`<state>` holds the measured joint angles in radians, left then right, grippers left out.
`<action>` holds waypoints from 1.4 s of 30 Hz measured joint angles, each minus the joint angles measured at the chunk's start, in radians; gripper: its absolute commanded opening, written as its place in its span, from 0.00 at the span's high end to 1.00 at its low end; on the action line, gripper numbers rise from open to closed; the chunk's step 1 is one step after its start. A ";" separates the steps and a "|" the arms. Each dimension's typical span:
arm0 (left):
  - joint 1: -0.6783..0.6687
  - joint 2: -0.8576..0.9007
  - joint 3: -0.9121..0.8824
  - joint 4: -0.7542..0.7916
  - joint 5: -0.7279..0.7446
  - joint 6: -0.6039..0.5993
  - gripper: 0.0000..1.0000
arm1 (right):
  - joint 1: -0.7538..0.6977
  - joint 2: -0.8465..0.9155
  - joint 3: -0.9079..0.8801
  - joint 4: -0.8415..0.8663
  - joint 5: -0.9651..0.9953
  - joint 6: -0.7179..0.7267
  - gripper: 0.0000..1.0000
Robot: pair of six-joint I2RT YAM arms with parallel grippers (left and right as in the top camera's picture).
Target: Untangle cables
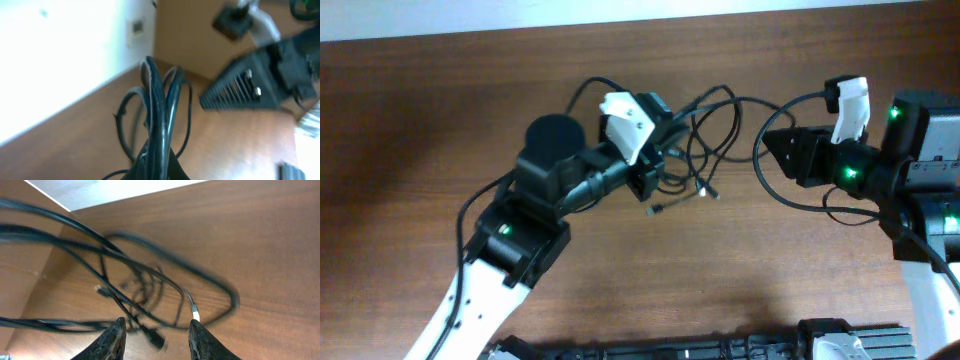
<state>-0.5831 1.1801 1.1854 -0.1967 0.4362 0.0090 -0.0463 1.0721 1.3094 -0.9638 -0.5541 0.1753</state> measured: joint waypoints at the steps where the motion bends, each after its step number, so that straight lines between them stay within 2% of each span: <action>1: 0.000 -0.019 0.000 0.007 -0.039 0.003 1.00 | 0.000 0.000 0.000 -0.016 0.013 0.000 0.38; 2: 0.000 -0.034 0.000 0.011 -0.082 0.006 1.00 | 0.000 0.000 0.000 -0.032 0.035 -0.009 0.33; 4: 0.000 -0.049 0.000 0.020 -0.173 0.010 1.00 | -0.001 0.000 0.000 -0.059 0.065 -0.014 0.30; 6: 0.000 -0.053 0.000 0.031 -0.286 0.011 0.88 | -0.001 0.000 0.000 -0.087 0.105 -0.018 0.26; 7: 0.000 -0.053 0.000 0.033 -0.323 0.018 0.75 | -0.001 0.000 0.000 -0.092 0.114 -0.018 0.25; 9: 0.001 -0.053 0.000 0.041 -0.372 0.018 0.73 | -0.001 0.000 0.000 -0.099 0.125 -0.019 0.25; 10: 0.002 -0.053 0.000 0.040 -0.391 0.021 0.62 | -0.001 0.000 0.000 -0.100 0.128 -0.019 0.25; 11: 0.002 -0.053 0.000 0.040 -0.403 0.021 0.47 | -0.001 0.000 0.000 -0.099 0.128 -0.018 0.24; 13: 0.002 -0.055 0.000 0.047 -0.415 0.024 0.29 | -0.001 0.000 0.000 -0.100 0.130 -0.018 0.24; 15: 0.002 -0.057 0.000 0.048 -0.419 0.025 0.23 | -0.001 0.000 0.000 -0.100 0.132 -0.018 0.24; 17: 0.002 -0.058 0.000 0.048 -0.419 0.026 0.19 | -0.001 0.000 0.000 -0.100 0.132 -0.018 0.14; 19: 0.002 -0.059 0.000 0.036 -0.432 0.025 0.02 | -0.001 0.000 0.000 -0.100 0.135 -0.018 0.01; 21: 0.002 -0.059 0.001 -0.002 -0.478 0.024 0.01 | -0.001 0.000 0.000 -0.100 0.135 -0.020 0.01; 24: 0.010 -0.062 0.005 -0.150 -0.651 -0.029 0.01 | -0.001 0.000 0.000 -0.109 0.125 -0.021 0.01; 26: 0.073 -0.063 0.006 -0.260 -0.745 -0.102 0.01 | -0.001 0.004 0.000 -0.106 0.113 -0.021 0.01; 31: 0.248 -0.066 0.007 -0.481 -0.802 -0.233 0.01 | 0.030 0.101 0.000 -0.091 0.051 -0.049 0.01; 37: 0.405 -0.066 0.007 -0.634 -0.809 -0.291 0.01 | 0.294 0.299 0.000 0.055 0.028 -0.128 0.01; 42: 0.461 -0.066 0.007 -0.703 -0.811 -0.298 0.01 | 0.540 0.561 -0.001 0.249 0.021 -0.322 0.01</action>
<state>-0.1219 1.1141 1.1923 -0.8993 -0.3748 -0.2890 0.4934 1.6329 1.3087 -0.7147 -0.5331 -0.1471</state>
